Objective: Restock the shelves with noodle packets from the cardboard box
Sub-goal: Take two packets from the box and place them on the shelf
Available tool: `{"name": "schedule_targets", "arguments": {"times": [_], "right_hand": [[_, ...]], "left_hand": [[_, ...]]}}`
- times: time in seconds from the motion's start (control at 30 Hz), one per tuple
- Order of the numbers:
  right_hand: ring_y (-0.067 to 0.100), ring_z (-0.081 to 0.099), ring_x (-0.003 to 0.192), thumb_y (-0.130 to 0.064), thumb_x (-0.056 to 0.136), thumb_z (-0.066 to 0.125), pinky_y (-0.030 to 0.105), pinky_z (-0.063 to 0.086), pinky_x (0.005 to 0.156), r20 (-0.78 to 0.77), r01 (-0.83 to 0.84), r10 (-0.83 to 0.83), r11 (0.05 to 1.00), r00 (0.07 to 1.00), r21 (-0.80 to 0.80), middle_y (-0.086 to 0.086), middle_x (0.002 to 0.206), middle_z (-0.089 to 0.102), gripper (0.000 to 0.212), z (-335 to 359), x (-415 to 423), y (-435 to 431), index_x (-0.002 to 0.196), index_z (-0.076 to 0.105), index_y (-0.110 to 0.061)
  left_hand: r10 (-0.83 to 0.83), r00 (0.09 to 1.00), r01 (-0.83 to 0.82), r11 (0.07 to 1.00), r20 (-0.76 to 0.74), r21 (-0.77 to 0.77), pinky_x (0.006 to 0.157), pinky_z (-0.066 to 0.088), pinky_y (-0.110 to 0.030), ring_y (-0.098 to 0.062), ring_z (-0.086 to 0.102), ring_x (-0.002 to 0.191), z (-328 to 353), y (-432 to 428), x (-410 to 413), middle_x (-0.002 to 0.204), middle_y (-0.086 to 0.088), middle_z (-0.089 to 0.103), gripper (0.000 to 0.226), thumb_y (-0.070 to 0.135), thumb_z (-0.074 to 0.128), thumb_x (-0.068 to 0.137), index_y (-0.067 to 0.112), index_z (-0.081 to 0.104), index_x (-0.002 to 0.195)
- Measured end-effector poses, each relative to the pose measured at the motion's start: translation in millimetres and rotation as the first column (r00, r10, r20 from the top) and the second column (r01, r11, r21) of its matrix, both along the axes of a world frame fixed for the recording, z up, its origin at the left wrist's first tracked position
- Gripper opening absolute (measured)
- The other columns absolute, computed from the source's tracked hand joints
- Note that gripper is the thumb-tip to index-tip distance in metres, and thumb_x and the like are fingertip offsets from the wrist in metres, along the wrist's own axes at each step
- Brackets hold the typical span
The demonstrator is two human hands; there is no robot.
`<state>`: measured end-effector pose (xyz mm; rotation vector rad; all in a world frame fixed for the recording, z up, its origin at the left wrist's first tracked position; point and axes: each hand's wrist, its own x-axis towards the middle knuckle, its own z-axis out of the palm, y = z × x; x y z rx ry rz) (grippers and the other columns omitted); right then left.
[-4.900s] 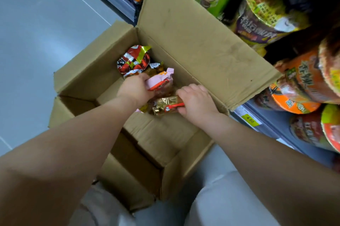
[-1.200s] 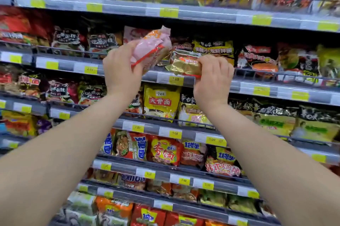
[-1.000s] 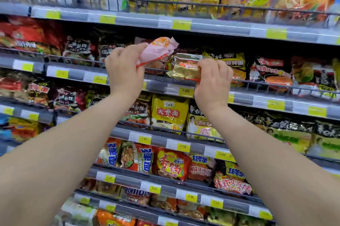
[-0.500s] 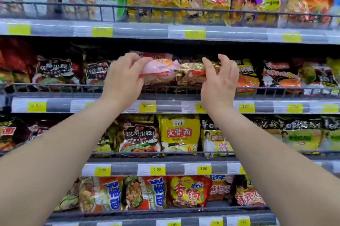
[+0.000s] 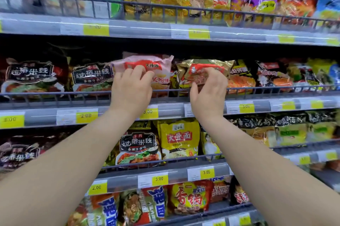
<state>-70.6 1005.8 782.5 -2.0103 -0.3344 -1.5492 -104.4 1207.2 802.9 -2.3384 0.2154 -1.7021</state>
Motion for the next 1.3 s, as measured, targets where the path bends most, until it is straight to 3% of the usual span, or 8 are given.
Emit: {"name": "schedule_targets", "arguments": {"times": [0.2, 0.43, 0.57, 0.7, 0.8, 0.97, 1.13, 1.3], "right_hand": [[0.037, 0.035, 0.128, -0.039, 0.095, 0.044, 0.052, 0.031, 0.106, -0.196, 0.077, -0.134, 0.958, 0.971, -0.275, 0.015, 0.137, 0.045, 0.051, 3, 14, 8, 0.138, 0.042, -0.012], [0.031, 0.039, 0.124, -0.044, 0.097, 0.032, 0.046, 0.034, 0.100, -0.287, 0.089, -0.212, 0.917, 0.934, -0.389, 0.006, 0.139, 0.047, 0.050, 21, 25, 15, 0.143, 0.038, -0.023], [0.031, 0.040, 0.125, -0.047, 0.096, 0.031, 0.047, 0.031, 0.103, -0.291, 0.068, -0.192, 0.919, 0.937, -0.388, 0.005, 0.141, 0.046, 0.053, 19, 29, 16, 0.143, 0.038, -0.023], [0.028, 0.040, 0.128, -0.044, 0.094, 0.039, 0.045, 0.031, 0.107, -0.237, 0.016, -0.093, 0.952, 0.967, -0.306, 0.009, 0.136, 0.050, 0.051, 4, 13, 6, 0.134, 0.050, -0.014], [0.027, 0.040, 0.130, -0.035, 0.093, 0.047, 0.040, 0.030, 0.109, -0.224, -0.059, -0.008, 0.955, 0.975, -0.291, 0.011, 0.138, 0.048, 0.046, -10, -17, -13, 0.131, 0.052, -0.009], [0.027, 0.042, 0.128, -0.029, 0.093, 0.051, 0.040, 0.032, 0.108, -0.287, -0.076, -0.011, 0.954, 0.958, -0.290, 0.011, 0.136, 0.050, 0.042, -35, -75, -82, 0.128, 0.054, -0.007], [0.030, 0.054, 0.107, -0.024, 0.086, 0.055, 0.041, 0.042, 0.093, -0.363, -0.042, -0.065, 0.960, 0.930, -0.278, 0.012, 0.113, 0.061, 0.034, -79, -145, -184, 0.114, 0.062, -0.006], [0.027, 0.052, 0.105, -0.024, 0.091, 0.054, 0.038, 0.044, 0.089, -0.585, 0.053, -0.207, 0.962, 0.784, -0.269, 0.010, 0.108, 0.060, 0.028, -136, -245, -313, 0.113, 0.060, -0.008]], "left_hand": [[-0.016, 0.968, -0.042, 0.973, -0.250, -0.225, 0.083, 0.046, -0.046, -0.034, 0.051, 0.110, -7, -8, 7, 0.125, -0.009, 0.056, 0.038, 0.039, 0.041, 0.095, 0.017, 0.058, 0.122], [-0.015, 0.924, -0.045, 0.988, -0.382, -0.148, 0.097, 0.040, -0.046, -0.028, 0.039, 0.131, 3, -5, 11, 0.148, -0.001, 0.039, 0.059, 0.060, 0.025, 0.093, 0.026, 0.047, 0.135], [0.005, 0.912, -0.051, 0.994, -0.411, -0.100, 0.098, 0.039, -0.046, -0.028, 0.036, 0.134, 1, -3, 11, 0.150, -0.003, 0.036, 0.063, 0.061, 0.020, 0.092, 0.024, 0.043, 0.138], [-0.118, 0.937, 0.052, 0.978, -0.329, -0.203, 0.095, 0.040, -0.044, -0.031, 0.050, 0.117, 1, -5, 0, 0.128, -0.008, 0.057, 0.047, 0.045, 0.040, 0.095, 0.015, 0.053, 0.129], [-0.215, 0.928, 0.153, 0.965, -0.303, -0.213, 0.099, 0.038, -0.043, -0.028, 0.051, 0.117, -8, -23, -18, 0.123, -0.006, 0.059, 0.041, 0.038, 0.051, 0.089, 0.014, 0.059, 0.121], [-0.399, 0.829, 0.326, 0.914, -0.392, -0.240, 0.100, 0.040, -0.043, -0.026, 0.051, 0.118, -34, -103, -58, 0.123, -0.003, 0.059, 0.040, 0.039, 0.050, 0.088, 0.015, 0.060, 0.118], [-0.548, 0.693, 0.447, 0.837, -0.470, -0.317, 0.091, 0.045, -0.043, -0.031, 0.056, 0.105, -83, -216, -106, 0.110, -0.006, 0.063, 0.041, 0.038, 0.047, 0.083, 0.015, 0.062, 0.113], [-0.634, 0.492, 0.482, 0.769, -0.597, -0.419, 0.096, 0.039, -0.040, -0.028, 0.050, 0.113, -152, -348, -164, 0.121, -0.006, 0.058, 0.035, 0.030, 0.057, 0.089, 0.016, 0.058, 0.120]]}}
